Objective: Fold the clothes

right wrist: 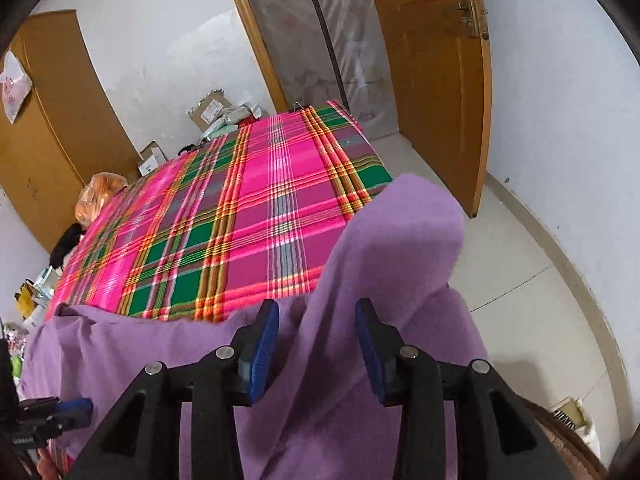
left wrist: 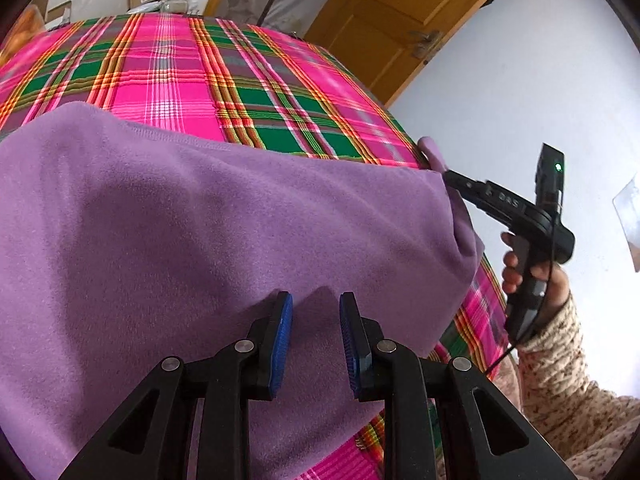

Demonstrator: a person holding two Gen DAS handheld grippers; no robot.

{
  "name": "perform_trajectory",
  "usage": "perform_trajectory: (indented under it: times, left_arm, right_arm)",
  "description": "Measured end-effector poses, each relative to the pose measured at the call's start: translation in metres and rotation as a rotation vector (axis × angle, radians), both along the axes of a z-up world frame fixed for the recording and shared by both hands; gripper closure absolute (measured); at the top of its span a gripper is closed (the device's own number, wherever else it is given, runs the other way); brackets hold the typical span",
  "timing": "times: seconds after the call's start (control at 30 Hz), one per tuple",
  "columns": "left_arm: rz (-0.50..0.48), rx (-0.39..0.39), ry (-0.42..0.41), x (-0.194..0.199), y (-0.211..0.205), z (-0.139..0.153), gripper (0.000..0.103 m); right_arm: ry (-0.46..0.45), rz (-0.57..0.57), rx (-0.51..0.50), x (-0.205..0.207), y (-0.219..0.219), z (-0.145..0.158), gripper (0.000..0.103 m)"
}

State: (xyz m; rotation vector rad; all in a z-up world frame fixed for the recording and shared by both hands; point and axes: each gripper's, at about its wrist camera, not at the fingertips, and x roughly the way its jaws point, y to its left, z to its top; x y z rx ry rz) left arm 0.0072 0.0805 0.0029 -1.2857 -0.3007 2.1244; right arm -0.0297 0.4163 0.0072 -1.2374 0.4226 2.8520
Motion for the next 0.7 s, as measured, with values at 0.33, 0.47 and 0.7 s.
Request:
perform_trajectory:
  times: [0.33,0.47,0.7]
  left_arm:
    - [0.012,0.017,0.001,0.002,-0.005,0.001,0.078]
    - [0.015,0.018,0.001,0.003,-0.005,0.0,0.078]
    - [0.024,0.018,0.0,0.004,-0.005,0.0,0.078]
  right_arm:
    - [-0.014,-0.087,0.016,-0.002,0.019,0.0,0.1]
    - [0.051,-0.135,-0.025,0.022,0.037,0.012,0.1]
    - [0.141,-0.262,-0.113,0.076,0.072,0.018,0.102]
